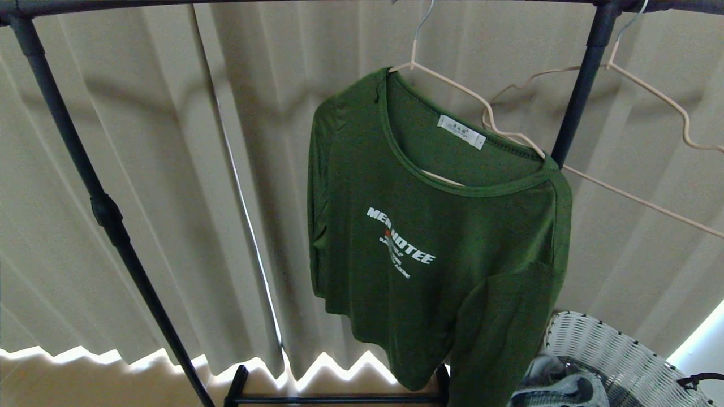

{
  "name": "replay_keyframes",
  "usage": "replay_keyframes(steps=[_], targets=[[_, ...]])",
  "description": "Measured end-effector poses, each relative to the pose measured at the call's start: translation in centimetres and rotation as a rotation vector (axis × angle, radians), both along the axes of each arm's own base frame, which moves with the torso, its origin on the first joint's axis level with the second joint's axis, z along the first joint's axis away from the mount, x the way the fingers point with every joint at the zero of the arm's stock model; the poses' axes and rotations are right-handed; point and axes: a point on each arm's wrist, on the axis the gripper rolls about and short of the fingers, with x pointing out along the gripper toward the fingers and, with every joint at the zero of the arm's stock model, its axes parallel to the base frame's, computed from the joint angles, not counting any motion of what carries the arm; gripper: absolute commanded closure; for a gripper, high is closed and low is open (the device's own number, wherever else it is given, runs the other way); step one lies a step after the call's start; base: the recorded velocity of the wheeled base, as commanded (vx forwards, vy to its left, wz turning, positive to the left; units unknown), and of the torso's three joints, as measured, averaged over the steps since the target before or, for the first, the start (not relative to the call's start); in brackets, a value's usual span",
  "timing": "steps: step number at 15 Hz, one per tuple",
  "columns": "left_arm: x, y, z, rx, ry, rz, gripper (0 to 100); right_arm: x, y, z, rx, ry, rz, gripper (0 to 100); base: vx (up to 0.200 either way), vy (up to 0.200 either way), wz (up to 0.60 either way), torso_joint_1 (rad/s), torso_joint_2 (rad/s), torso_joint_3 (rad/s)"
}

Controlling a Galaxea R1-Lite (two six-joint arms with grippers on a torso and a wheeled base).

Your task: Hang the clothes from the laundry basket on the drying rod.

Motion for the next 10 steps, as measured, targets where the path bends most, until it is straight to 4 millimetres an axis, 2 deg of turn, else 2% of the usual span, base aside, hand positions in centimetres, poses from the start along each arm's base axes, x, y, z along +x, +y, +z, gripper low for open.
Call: replay_keyframes(steps=[3, 5, 7, 10], targets=[[0.0, 0.0, 0.0, -0.001, 0.0, -0.001, 0, 0.0, 0.0, 0.1, -0.013, 0.021, 0.024, 0, 0.0, 0.0, 0.0, 0.0, 0.0, 0.0], [0.0, 0.0, 0.0, 0.0, 0.0, 0.0, 0, 0.5, 0.0, 1.0, -0.037, 0.089, 0.048, 0, 0.0, 0.0, 0.0, 0.0, 0.0, 0.0], [0.0, 0.0, 0.0, -0.001, 0.0, 0.0, 0, 1.6, 0.0, 2.4, -0.052, 0.187, 0.082, 0, 0.0, 0.0, 0.0, 0.0, 0.0, 0.0], [0.0, 0.0, 0.0, -0.001, 0.0, 0.0, 0, 4.5, 0.2, 4.3, -0.074, 0.38, 0.114, 0, 0.0, 0.0, 0.0, 0.0, 0.0, 0.0]])
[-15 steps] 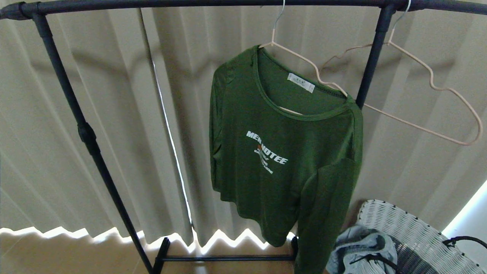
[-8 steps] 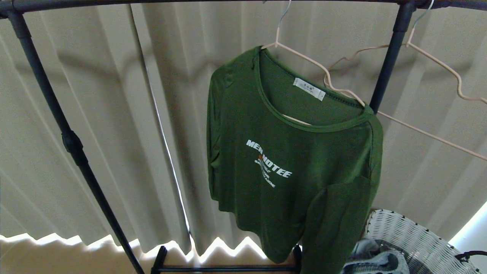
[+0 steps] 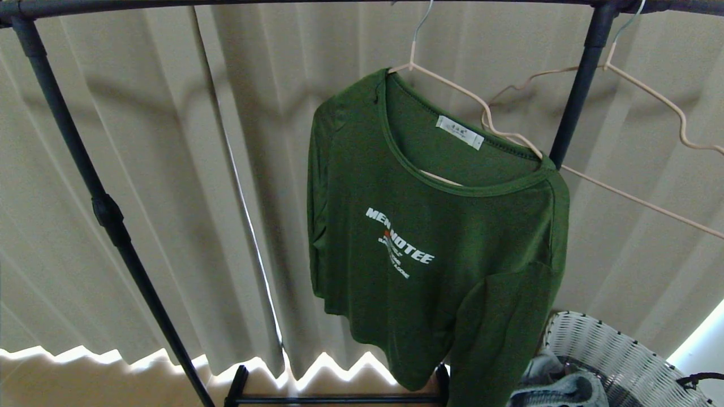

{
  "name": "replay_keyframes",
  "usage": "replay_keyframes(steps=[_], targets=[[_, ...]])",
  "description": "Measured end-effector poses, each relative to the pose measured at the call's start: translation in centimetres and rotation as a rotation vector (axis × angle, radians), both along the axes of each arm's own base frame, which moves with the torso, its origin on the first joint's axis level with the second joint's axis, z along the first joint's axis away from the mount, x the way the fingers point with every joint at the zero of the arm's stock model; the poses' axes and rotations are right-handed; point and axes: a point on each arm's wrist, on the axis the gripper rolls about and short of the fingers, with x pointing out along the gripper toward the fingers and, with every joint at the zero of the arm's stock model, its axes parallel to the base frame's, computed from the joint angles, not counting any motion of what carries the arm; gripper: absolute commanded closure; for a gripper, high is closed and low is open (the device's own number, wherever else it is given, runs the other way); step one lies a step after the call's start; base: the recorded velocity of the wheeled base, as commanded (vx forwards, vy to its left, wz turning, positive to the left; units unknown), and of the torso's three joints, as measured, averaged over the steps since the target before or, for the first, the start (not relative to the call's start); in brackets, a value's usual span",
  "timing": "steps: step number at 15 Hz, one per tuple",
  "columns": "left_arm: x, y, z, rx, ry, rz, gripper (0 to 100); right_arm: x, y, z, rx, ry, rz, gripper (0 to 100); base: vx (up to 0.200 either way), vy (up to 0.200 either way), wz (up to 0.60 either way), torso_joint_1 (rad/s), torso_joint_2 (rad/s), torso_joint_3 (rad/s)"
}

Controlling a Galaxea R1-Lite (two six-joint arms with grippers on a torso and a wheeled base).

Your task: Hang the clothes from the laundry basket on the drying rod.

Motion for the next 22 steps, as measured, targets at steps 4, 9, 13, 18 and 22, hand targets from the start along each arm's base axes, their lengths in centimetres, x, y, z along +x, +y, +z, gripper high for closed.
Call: replay_keyframes(steps=[4, 9, 13, 18, 22], targets=[[0.0, 0.0, 0.0, -0.002, 0.0, 0.002, 0, 5.7, 0.4, 0.5, -0.102, 0.282, -0.005, 0, 0.0, 0.0, 0.0, 0.0, 0.0, 0.0], [0.0, 0.0, 0.0, -0.002, 0.0, 0.004, 0, 11.9, -0.1, -1.7, -0.281, 0.461, -0.025, 0, 0.0, 0.0, 0.0, 0.0, 0.0, 0.0], [0.0, 0.0, 0.0, -0.001, 0.0, 0.005, 0, 15.4, -0.8, -4.5, -0.298, 0.546, -0.047, 0, 0.0, 0.0, 0.0, 0.0, 0.0, 0.0], [0.0, 0.0, 0.0, -0.002, 0.0, 0.006, 0, 17.2, -1.0, -6.8, -0.298, 0.606, -0.045, 0, 0.0, 0.0, 0.0, 0.0, 0.0, 0.0], [0.0, 0.0, 0.0, -0.004, 0.0, 0.009, 0, 18.5, -1.3, -8.2, -0.3, 0.607, -0.067, 0, 0.0, 0.0, 0.0, 0.0, 0.0, 0.0]])
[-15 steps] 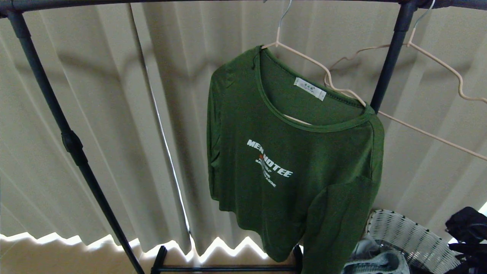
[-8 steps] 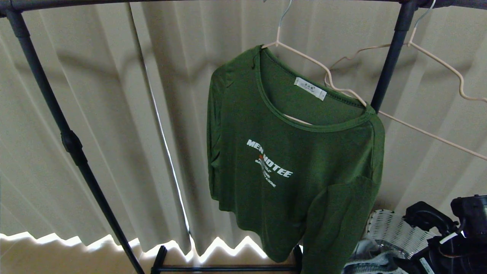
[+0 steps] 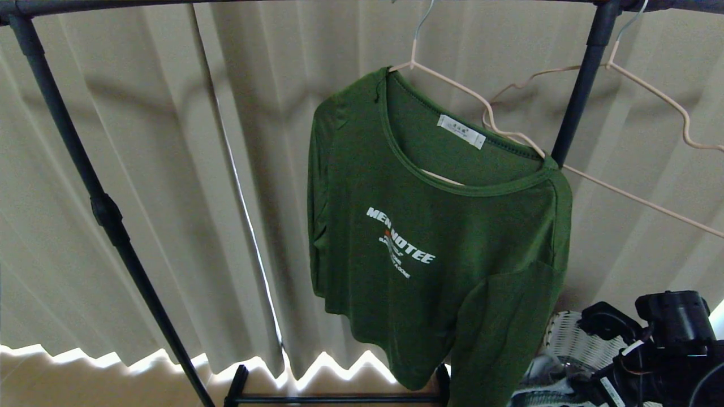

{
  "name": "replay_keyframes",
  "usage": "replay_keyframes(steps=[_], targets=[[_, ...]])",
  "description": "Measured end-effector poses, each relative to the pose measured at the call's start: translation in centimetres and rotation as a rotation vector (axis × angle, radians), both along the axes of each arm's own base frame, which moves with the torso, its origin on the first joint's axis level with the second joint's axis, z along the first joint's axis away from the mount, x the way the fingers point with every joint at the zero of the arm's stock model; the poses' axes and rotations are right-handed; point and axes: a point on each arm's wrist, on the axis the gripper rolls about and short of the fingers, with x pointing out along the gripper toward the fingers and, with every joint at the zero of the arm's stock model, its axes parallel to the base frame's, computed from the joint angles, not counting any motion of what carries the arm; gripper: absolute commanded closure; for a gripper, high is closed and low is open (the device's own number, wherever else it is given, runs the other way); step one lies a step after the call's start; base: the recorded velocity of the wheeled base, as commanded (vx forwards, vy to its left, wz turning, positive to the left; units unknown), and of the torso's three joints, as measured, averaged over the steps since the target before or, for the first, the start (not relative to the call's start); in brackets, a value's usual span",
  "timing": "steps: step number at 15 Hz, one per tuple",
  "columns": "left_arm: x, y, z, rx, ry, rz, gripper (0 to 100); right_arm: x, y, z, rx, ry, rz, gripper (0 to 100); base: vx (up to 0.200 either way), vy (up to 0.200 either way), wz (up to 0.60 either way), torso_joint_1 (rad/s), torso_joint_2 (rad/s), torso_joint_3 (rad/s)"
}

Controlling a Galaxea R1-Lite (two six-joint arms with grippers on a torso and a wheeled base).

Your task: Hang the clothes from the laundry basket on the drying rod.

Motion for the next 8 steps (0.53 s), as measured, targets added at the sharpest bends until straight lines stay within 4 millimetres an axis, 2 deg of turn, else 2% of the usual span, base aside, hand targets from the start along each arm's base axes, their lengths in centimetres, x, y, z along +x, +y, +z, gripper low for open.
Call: replay_keyframes(steps=[3, 4, 8], targets=[[0.0, 0.0, 0.0, -0.005, 0.0, 0.0, 0, 0.6, -0.2, -0.7, -0.033, 0.004, -0.028, 0, 0.0, 0.0, 0.0, 0.0, 0.0, 0.0], [0.0, 0.0, 0.0, -0.005, 0.0, 0.0, 0, 0.8, -0.3, -0.9, -0.041, -0.012, -0.033, 100, 0.0, 0.0, 0.0, 0.0, 0.0, 0.0], [0.0, 0.0, 0.0, -0.005, 0.0, 0.0, 0, 0.9, -0.3, -1.5, -0.048, -0.007, -0.038, 100, 0.0, 0.0, 0.0, 0.0, 0.0, 0.0]])
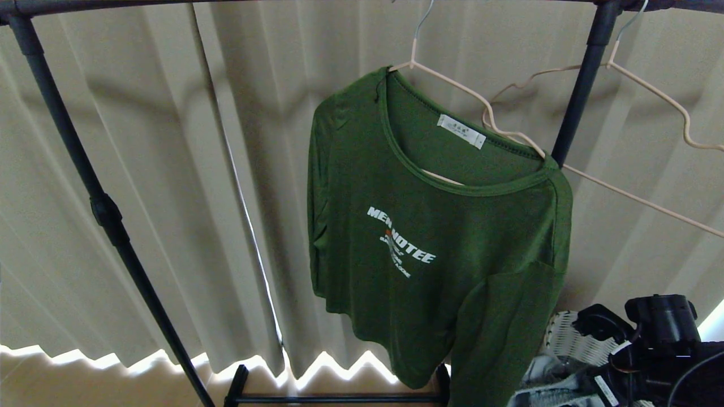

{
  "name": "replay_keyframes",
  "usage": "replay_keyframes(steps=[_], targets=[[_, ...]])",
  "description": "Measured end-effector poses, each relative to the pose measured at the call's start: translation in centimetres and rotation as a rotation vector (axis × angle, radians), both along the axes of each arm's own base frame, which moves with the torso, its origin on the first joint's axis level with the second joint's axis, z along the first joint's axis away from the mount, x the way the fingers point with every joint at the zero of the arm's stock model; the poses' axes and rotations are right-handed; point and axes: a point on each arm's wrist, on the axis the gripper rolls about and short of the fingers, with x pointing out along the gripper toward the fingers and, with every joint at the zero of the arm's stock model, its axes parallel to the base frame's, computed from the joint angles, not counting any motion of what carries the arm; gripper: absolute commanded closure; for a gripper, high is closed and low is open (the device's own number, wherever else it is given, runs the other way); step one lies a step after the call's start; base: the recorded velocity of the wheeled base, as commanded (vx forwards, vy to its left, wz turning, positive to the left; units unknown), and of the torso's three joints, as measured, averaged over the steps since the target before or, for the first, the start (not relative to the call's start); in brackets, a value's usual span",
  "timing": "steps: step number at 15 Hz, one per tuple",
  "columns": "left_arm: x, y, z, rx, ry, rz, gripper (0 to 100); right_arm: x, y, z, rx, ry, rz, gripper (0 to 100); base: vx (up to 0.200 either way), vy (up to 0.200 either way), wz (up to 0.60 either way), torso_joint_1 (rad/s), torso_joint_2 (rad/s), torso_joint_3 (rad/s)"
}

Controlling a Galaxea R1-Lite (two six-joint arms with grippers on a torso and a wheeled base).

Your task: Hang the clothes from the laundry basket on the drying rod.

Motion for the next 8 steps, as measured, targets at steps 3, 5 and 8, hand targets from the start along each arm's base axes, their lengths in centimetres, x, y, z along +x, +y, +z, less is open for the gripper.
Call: replay_keyframes(steps=[3, 5, 8], targets=[[0.0, 0.0, 0.0, 0.001, 0.0, 0.0, 0, -0.3, 0.1, 0.5, 0.011, -0.023, 0.004, 100, 0.0, 0.0, 0.0, 0.0, 0.0, 0.0], [0.0, 0.0, 0.0, 0.0, 0.0, 0.0, 0, -0.8, 0.2, 1.5, 0.047, -0.075, 0.028, 100, 0.0, 0.0, 0.0, 0.0, 0.0, 0.0], [0.0, 0.0, 0.0, 0.0, -0.001, 0.0, 0, -2.1, 0.6, 4.0, 0.154, -0.212, 0.118, 100, 0.0, 0.0, 0.0, 0.0, 0.0, 0.0]])
